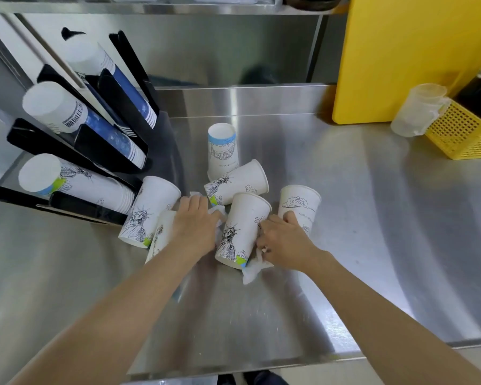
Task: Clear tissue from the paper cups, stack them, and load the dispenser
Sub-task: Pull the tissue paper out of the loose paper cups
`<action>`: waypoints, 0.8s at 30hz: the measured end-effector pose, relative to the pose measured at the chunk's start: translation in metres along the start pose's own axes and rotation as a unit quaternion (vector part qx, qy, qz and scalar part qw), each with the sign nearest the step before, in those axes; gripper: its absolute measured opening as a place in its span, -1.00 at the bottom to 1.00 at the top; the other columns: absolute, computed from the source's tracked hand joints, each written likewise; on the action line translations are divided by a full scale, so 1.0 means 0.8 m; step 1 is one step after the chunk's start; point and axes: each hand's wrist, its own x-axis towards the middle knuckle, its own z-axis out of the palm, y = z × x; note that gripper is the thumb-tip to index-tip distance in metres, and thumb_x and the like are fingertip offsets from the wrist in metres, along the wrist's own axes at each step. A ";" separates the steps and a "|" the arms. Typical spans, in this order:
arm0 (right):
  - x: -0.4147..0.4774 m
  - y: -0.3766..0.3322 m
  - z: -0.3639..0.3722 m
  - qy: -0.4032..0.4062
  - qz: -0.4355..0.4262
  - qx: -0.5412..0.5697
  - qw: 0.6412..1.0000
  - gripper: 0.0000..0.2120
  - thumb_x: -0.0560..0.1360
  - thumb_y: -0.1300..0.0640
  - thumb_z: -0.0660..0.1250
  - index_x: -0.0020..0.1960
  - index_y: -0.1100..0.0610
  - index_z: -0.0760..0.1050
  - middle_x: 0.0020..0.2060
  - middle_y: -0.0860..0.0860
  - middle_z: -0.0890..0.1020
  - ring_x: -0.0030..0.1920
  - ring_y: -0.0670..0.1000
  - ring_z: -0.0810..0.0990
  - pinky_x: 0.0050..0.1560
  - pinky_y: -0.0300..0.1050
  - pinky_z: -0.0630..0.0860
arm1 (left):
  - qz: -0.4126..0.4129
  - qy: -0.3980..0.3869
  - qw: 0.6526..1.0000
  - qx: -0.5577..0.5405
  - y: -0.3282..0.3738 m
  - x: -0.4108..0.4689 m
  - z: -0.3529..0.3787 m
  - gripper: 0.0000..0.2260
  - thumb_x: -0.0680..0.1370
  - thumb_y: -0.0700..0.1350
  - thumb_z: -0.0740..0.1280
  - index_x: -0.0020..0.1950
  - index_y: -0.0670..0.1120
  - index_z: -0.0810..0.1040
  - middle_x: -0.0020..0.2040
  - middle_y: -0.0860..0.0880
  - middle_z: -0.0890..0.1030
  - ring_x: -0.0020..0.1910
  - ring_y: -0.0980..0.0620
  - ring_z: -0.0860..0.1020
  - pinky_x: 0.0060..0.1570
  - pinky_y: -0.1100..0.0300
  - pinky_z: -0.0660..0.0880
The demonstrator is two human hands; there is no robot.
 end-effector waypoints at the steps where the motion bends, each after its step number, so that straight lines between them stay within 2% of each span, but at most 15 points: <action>1: 0.002 0.004 0.004 0.031 -0.008 0.020 0.999 -0.82 0.05 0.16 0.50 -0.48 0.03 0.50 -0.43 0.02 0.50 -0.35 0.10 0.53 -0.27 -0.04 0.06 | 0.010 -0.007 1.000 0.007 0.002 0.003 0.002 -0.68 0.48 -0.03 0.21 0.21 -0.04 0.46 0.20 -0.19 0.44 0.21 -0.16 0.36 0.05 0.00 0.00; 2: 0.003 0.007 0.003 0.051 -0.008 0.051 0.997 -0.87 0.08 0.17 0.44 -0.45 0.06 0.49 -0.41 0.04 0.50 -0.34 0.12 0.52 -0.26 -0.05 0.07 | 0.018 -0.006 1.000 0.022 0.005 0.003 0.003 -0.71 0.48 -0.06 0.16 0.15 -0.05 0.51 0.13 -0.17 0.49 0.16 -0.15 0.42 0.04 0.00 0.03; 3: 0.003 0.009 -0.001 0.068 0.001 0.088 0.994 -0.94 0.14 0.17 0.37 -0.40 0.11 0.50 -0.36 0.09 0.52 -0.30 0.14 0.51 -0.22 -0.07 0.09 | 0.023 -0.021 0.998 0.046 0.007 0.004 0.001 -0.72 0.43 -0.09 0.16 0.01 -0.01 0.60 0.00 -0.13 0.57 0.04 -0.13 0.50 0.01 0.01 0.08; 5: 0.005 0.018 -0.014 0.095 0.039 0.186 0.977 -0.85 0.23 0.18 0.25 -0.28 0.23 0.52 -0.22 0.15 0.50 -0.18 0.15 0.44 -0.10 -0.10 0.15 | 0.047 0.008 0.996 0.078 0.008 0.011 0.003 -0.86 0.27 -0.10 0.27 -0.37 -0.02 0.64 -0.32 -0.04 0.59 -0.27 -0.08 0.57 -0.10 0.07 0.18; 7: 0.005 0.022 -0.031 0.111 0.048 0.266 0.956 -0.93 0.27 0.24 0.25 -0.28 0.24 0.46 -0.18 0.11 0.43 -0.17 0.11 0.38 -0.10 -0.18 0.19 | 0.064 0.038 0.995 0.067 0.006 0.014 0.011 -0.92 0.20 -0.10 0.44 -0.48 -0.06 0.58 -0.42 -0.05 0.56 -0.36 -0.08 0.55 -0.15 0.09 0.21; 8: 0.005 0.024 -0.036 0.128 0.047 0.299 0.944 -0.96 0.28 0.29 0.26 -0.30 0.20 0.41 -0.18 0.09 0.43 -0.20 0.10 0.38 -0.16 -0.24 0.22 | 0.068 0.052 0.994 0.068 0.005 0.014 0.014 -0.90 0.19 -0.10 0.47 -0.45 -0.08 0.58 -0.41 -0.07 0.56 -0.36 -0.09 0.55 -0.15 0.07 0.22; 9: 0.007 0.026 -0.041 0.147 0.056 0.319 0.934 -0.86 0.29 0.34 0.28 -0.31 0.15 0.36 -0.19 0.11 0.46 -0.24 0.10 0.38 -0.23 -0.32 0.24 | 0.061 0.069 0.994 0.060 0.003 0.014 0.012 -0.89 0.19 -0.09 0.46 -0.41 -0.10 0.58 -0.39 -0.08 0.57 -0.35 -0.10 0.56 -0.14 0.06 0.22; 11: 0.012 0.028 -0.048 0.155 0.073 0.327 0.929 -0.84 0.32 0.38 0.29 -0.30 0.19 0.35 -0.19 0.18 0.54 -0.28 0.13 0.41 -0.27 -0.39 0.29 | 0.020 0.080 0.995 0.054 0.000 0.015 0.006 -0.80 0.21 -0.06 0.42 -0.25 -0.13 0.57 -0.28 -0.12 0.59 -0.26 -0.11 0.56 -0.08 0.04 0.24; 13: 0.019 0.028 -0.052 0.154 0.084 0.326 0.929 -0.97 0.33 0.38 0.28 -0.26 0.33 0.42 -0.20 0.22 0.57 -0.26 0.20 0.46 -0.29 -0.28 0.33 | -0.026 0.002 0.998 0.049 -0.001 0.019 0.003 -0.66 0.38 -0.04 0.33 0.07 -0.20 0.47 0.05 -0.19 0.55 0.06 -0.15 0.49 0.14 0.03 0.25; 15: 0.026 0.024 -0.056 0.158 0.087 0.332 0.926 -0.92 0.33 0.38 0.25 -0.31 0.27 0.38 -0.22 0.26 0.59 -0.24 0.26 0.48 -0.27 -0.09 0.34 | -0.032 -0.033 0.997 0.062 0.003 0.028 0.008 -0.63 0.53 -0.01 0.16 0.25 -0.19 0.36 0.24 -0.18 0.46 0.26 -0.15 0.35 0.27 0.03 0.18; 16: 0.030 0.022 -0.058 0.164 0.084 0.334 0.924 -0.80 0.33 0.38 0.25 -0.36 0.16 0.32 -0.23 0.26 0.60 -0.24 0.26 0.47 -0.27 -0.07 0.33 | -0.023 -0.051 0.996 0.073 0.006 0.032 0.008 -0.63 0.54 0.00 0.13 0.27 -0.16 0.37 0.26 -0.14 0.48 0.29 -0.14 0.34 0.28 0.02 0.16; 18: 0.036 0.017 -0.061 0.175 0.082 0.333 0.923 -0.63 0.34 0.39 0.25 -0.39 0.01 0.18 -0.30 0.20 0.56 -0.30 0.22 0.40 -0.33 -0.17 0.31 | 0.015 -0.069 0.993 0.090 0.014 0.037 0.009 -0.68 0.53 0.00 0.13 0.24 -0.06 0.41 0.23 -0.09 0.53 0.28 -0.11 0.38 0.29 0.00 0.15; 21: 0.045 0.010 -0.069 0.177 0.085 0.327 0.924 -0.75 0.36 0.38 0.24 -0.31 0.11 0.24 -0.40 0.08 0.40 -0.38 0.09 0.25 -0.41 -0.29 0.25 | 0.044 -0.088 0.993 0.068 0.020 0.041 0.013 -0.73 0.55 -0.11 0.15 0.24 -0.04 0.42 0.22 -0.09 0.55 0.27 -0.14 0.41 0.30 -0.01 0.17; 24: 0.056 0.007 -0.076 0.177 0.091 0.343 0.918 -0.81 0.39 0.36 0.22 -0.22 0.11 0.29 -0.45 -0.01 0.36 -0.45 -0.04 0.26 -0.44 -0.29 0.24 | 0.084 -0.058 0.991 0.092 0.019 0.036 0.009 -0.76 0.54 -0.20 0.15 0.19 -0.10 0.45 0.14 -0.10 0.60 0.17 -0.15 0.48 0.24 -0.02 0.24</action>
